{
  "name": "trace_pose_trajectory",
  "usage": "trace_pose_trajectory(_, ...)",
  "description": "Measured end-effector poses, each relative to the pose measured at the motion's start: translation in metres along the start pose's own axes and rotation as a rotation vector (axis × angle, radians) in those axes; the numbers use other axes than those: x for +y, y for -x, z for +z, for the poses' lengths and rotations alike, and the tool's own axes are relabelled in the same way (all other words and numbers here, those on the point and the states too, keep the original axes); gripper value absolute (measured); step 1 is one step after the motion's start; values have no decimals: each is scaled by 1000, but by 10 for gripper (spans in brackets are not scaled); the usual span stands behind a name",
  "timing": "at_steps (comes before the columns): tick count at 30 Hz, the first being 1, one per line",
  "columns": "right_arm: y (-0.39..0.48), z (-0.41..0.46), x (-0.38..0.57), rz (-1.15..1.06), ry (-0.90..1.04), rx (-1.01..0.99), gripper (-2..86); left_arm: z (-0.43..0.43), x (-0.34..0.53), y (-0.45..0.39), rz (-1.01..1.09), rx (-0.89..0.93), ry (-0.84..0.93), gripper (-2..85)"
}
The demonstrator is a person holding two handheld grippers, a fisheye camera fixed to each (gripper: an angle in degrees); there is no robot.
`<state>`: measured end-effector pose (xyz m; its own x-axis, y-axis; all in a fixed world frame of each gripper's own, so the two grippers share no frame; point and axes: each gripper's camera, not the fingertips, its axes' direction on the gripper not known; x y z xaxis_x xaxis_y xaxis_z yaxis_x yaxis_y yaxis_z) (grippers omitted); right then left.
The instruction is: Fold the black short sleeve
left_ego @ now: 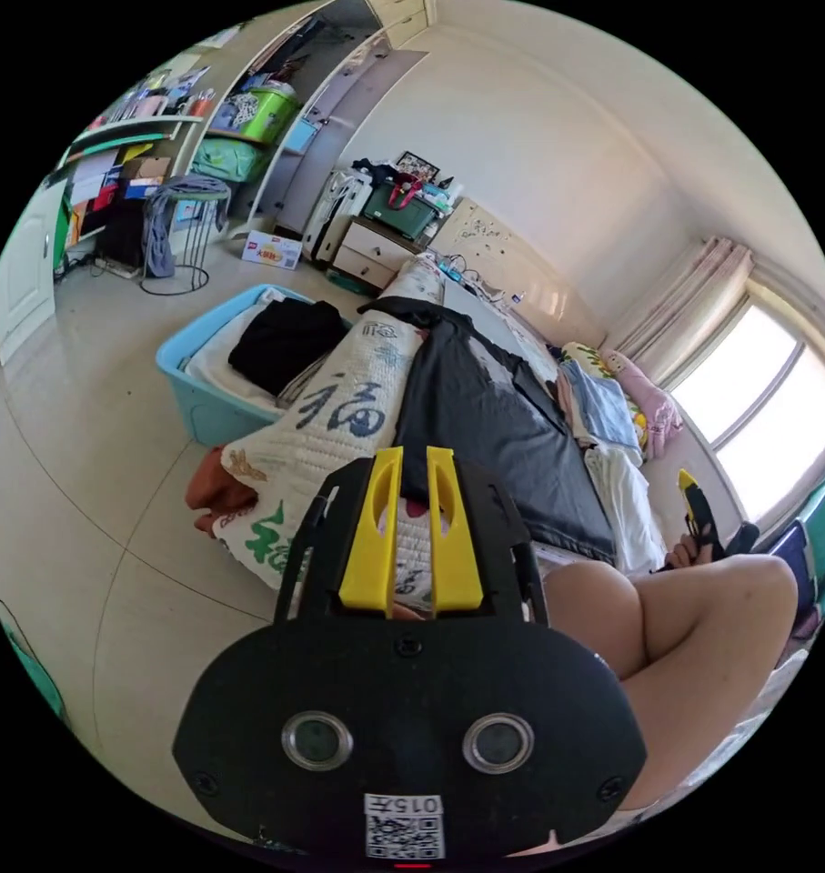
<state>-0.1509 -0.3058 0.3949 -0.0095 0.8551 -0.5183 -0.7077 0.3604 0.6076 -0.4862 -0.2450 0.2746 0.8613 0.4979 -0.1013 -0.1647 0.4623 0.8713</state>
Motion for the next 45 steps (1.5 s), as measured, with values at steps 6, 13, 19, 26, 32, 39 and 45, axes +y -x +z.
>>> trace_pose_trajectory(6, -61, -28, 20, 127, 196, 206, 52, -4, 26, -6, 173, -78, 74, 79)
trace_pose_trajectory(13, -109, -10, 67, 376, 465, 400, 96, -3, -13, 15, 146, 3, 95, 104)
trace_pose_trajectory(19, -116, -10, 77, 482, 508, 403, 87, 23, -18, 10, 191, 2, 130, 87)
trace_pose_trajectory(26, -131, 53, 62, 400, 651, 394, 73, 23, -8, 3, 319, -41, 99, 72)
trace_pose_trajectory(32, -138, 81, 34, 440, 673, 352, 29, 28, -20, 7, 356, 6, 176, 65)
trace_pose_trajectory(39, -52, 192, -27, 99, 933, 442, 5, 30, -19, -5, 409, -58, 187, 62)
trace_pose_trajectory(45, -58, 222, -35, 146, 975, 422, -2, 31, -20, 6, 343, -25, 163, 61)
